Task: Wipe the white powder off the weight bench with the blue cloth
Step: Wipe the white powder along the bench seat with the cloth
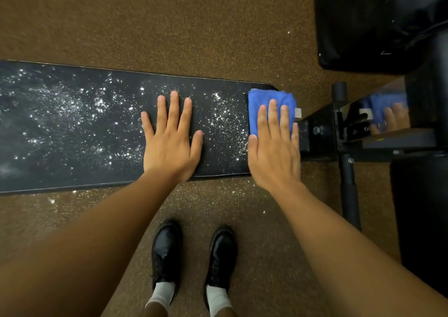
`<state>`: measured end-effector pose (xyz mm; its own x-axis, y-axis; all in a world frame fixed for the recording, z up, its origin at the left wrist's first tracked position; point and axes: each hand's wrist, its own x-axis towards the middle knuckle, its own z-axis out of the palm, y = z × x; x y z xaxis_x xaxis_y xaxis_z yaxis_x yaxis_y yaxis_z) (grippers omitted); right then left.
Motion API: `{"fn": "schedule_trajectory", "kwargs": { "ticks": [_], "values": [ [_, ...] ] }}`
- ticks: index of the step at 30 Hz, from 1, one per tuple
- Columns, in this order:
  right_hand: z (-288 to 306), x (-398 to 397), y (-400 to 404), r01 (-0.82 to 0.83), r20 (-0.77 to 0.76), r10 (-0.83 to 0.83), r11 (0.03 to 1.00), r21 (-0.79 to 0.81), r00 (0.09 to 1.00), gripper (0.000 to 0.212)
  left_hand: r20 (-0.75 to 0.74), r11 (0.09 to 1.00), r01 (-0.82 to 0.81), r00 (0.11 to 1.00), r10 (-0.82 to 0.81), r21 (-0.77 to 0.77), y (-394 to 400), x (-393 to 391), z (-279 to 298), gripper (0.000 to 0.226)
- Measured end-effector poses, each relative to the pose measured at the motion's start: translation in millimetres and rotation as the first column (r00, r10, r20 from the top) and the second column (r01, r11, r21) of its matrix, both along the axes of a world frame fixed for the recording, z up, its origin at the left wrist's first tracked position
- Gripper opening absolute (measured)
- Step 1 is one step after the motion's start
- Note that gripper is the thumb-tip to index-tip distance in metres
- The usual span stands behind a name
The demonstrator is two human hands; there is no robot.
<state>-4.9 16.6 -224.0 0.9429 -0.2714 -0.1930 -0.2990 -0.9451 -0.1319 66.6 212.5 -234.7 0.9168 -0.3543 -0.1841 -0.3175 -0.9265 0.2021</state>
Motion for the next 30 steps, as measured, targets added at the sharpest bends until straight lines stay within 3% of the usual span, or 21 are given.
{"fn": "schedule_trajectory", "kwargs": {
  "ticks": [8, 15, 24, 30],
  "values": [
    [-7.1, 60.8, -20.8, 0.198, 0.029, -0.199, 0.979, 0.044, 0.980, 0.062, -0.007, 1.000, -0.004, 1.000, 0.004, -0.009, 0.2, 0.5, -0.1, 0.067],
    [-0.9, -4.9, -0.5, 0.010, 0.006, -0.010, 1.000, 0.024, 1.000, 0.064, -0.018, 1.000, -0.003, 1.000, 0.003, -0.013, 0.7, 0.5, -0.2, 0.067],
    [-5.0, 57.4, -19.8, 0.148, 0.030, -0.149, 0.988, 0.037, 0.988, 0.063, -0.015, 1.000, -0.002, 1.000, 0.002, -0.013, 0.9, 0.6, 0.3, 0.067],
    [1.2, 15.9, -1.8, -0.029, 0.035, 0.028, 0.999, 0.045, 0.999, 0.065, -0.019, 1.000, 0.000, 1.000, -0.001, -0.021, 0.5, -0.2, 0.2, 0.067]
  ]
}}
